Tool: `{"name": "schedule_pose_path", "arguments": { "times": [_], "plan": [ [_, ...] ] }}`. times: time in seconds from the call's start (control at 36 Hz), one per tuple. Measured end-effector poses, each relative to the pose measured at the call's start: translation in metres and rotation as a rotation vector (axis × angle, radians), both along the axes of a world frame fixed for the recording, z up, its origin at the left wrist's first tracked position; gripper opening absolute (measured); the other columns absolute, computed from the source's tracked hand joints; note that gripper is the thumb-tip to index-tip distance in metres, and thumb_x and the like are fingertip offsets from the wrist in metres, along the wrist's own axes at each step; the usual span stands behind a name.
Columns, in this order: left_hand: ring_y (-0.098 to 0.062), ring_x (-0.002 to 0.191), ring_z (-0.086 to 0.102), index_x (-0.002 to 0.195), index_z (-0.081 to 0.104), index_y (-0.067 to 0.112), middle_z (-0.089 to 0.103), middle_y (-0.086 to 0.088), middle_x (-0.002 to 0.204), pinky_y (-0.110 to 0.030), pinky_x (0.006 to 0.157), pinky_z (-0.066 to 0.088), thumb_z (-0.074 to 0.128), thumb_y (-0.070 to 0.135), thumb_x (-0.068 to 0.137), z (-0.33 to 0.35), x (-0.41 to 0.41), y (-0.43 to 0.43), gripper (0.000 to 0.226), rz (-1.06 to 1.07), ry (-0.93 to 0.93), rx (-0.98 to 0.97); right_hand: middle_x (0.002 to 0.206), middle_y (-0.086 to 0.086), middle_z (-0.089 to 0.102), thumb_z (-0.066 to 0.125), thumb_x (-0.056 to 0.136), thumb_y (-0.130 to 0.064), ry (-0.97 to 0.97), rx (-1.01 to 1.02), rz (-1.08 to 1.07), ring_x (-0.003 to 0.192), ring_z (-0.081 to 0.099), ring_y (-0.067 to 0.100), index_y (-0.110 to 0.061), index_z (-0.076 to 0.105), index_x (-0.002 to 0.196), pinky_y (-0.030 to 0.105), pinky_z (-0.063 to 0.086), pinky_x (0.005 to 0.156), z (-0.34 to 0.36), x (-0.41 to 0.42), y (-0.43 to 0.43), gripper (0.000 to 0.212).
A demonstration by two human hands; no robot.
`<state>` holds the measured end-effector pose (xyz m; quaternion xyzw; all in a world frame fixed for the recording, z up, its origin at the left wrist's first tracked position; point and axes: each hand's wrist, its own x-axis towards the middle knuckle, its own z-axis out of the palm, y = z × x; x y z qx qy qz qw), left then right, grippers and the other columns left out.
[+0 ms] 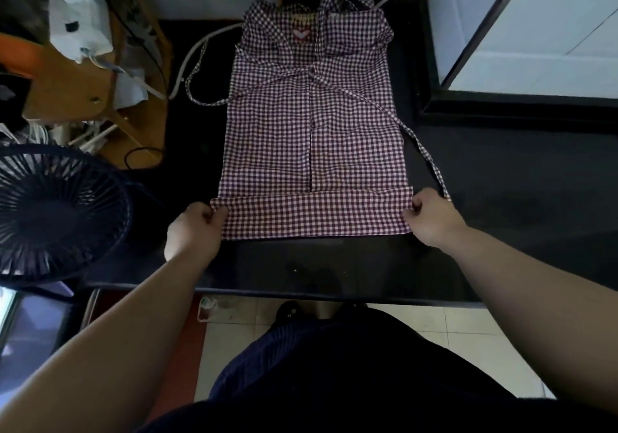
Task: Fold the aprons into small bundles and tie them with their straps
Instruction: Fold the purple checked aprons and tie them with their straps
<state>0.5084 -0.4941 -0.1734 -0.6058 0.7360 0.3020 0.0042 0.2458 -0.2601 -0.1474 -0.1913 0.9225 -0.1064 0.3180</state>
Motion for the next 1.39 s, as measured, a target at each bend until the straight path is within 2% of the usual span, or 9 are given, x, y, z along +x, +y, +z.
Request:
{"name": "schedule_pose_path", "arguments": {
  "times": [0.39,0.47,0.58,0.86,1.0,1.11,1.22,1.28,1.39],
  "plan": [
    [-0.02,0.064,0.049,0.083,0.05,0.019,0.053,0.0,0.07,-0.029,0.052,0.034,0.041,0.057,0.095,0.002,-0.017,-0.013,0.041,-0.206,-0.175,-0.174,0.073,-0.006,0.05,0.053,0.091,-0.021,0.096,0.048,0.281,0.079,0.054,0.02,-0.025,0.036,0.067,0.028,0.035,0.073,0.001,0.002,0.016,0.03],
    [-0.017,0.062,0.047,0.081,0.05,0.017,0.054,0.0,0.071,-0.03,0.053,0.035,0.041,0.057,0.095,0.0,-0.015,-0.017,0.042,-0.241,-0.147,-0.111,0.103,0.0,0.052,0.055,0.09,-0.027,0.113,0.13,0.3,0.102,0.053,0.023,-0.025,0.049,0.089,0.035,0.039,0.09,0.008,0.003,0.013,0.006],
    [-0.022,0.065,0.052,0.076,0.045,0.019,0.058,-0.005,0.074,-0.032,0.055,0.036,0.038,0.053,0.097,-0.001,-0.009,-0.021,0.041,-0.292,-0.103,-0.049,0.152,0.003,0.022,0.06,0.087,-0.024,0.016,0.125,0.322,0.136,0.029,0.03,-0.032,0.026,0.144,0.052,0.022,0.113,0.013,0.004,0.008,0.067],
    [-0.045,0.107,0.056,0.118,0.061,0.001,0.057,-0.023,0.123,-0.055,0.087,0.05,0.057,0.006,0.087,0.004,-0.012,0.005,0.031,-0.604,0.056,-0.451,0.157,0.008,-0.006,0.053,0.09,-0.037,0.28,0.201,0.595,0.144,0.006,0.032,-0.032,0.007,0.15,0.048,0.008,0.117,0.008,0.026,0.008,0.075],
    [-0.021,0.141,0.03,0.142,0.043,0.02,0.028,0.002,0.155,-0.042,0.115,0.025,0.048,0.052,0.094,0.012,-0.015,0.014,0.058,-0.911,-0.105,-0.131,0.161,0.002,0.002,0.018,0.087,-0.068,0.151,0.181,0.755,0.147,0.006,0.022,-0.026,0.009,0.153,0.039,-0.004,0.119,0.001,0.033,0.012,0.079],
    [-0.015,0.147,0.008,0.152,0.016,0.026,0.007,0.006,0.16,-0.037,0.119,0.005,0.054,0.075,0.075,0.016,-0.015,0.013,0.1,-1.02,-0.32,-0.173,0.161,0.0,0.002,0.033,0.091,-0.066,0.143,0.229,0.787,0.147,0.011,0.024,-0.029,0.008,0.152,0.041,0.007,0.12,0.001,0.028,0.01,0.076],
    [-0.017,0.136,0.036,0.146,0.034,0.027,0.038,0.003,0.15,-0.035,0.114,0.022,0.058,0.054,0.075,0.027,-0.024,0.004,0.08,-0.987,-0.224,-0.136,0.107,-0.004,0.061,0.029,0.101,-0.04,0.232,-0.008,0.633,0.102,0.056,0.018,-0.023,0.056,0.105,0.039,0.032,0.106,0.012,0.025,0.003,0.032],
    [-0.021,0.119,0.052,0.133,0.052,0.028,0.056,0.0,0.133,-0.031,0.101,0.039,0.06,0.029,0.076,0.037,-0.031,-0.003,0.057,-0.896,-0.13,-0.053,0.074,-0.007,0.053,0.032,0.101,-0.038,0.184,-0.053,0.539,0.076,0.052,0.017,-0.022,0.047,0.077,0.033,0.035,0.093,0.019,0.021,0.001,0.033],
    [-0.017,0.096,0.057,0.114,0.068,0.02,0.065,-0.005,0.114,-0.024,0.077,0.041,0.063,0.006,0.085,0.052,-0.039,-0.022,0.033,-0.672,-0.077,0.239,0.088,-0.004,0.056,0.045,0.095,-0.047,-0.094,-0.054,0.311,0.086,0.055,0.015,-0.022,0.052,0.081,0.031,0.043,0.078,0.027,0.005,-0.001,0.03]
  ]
}}
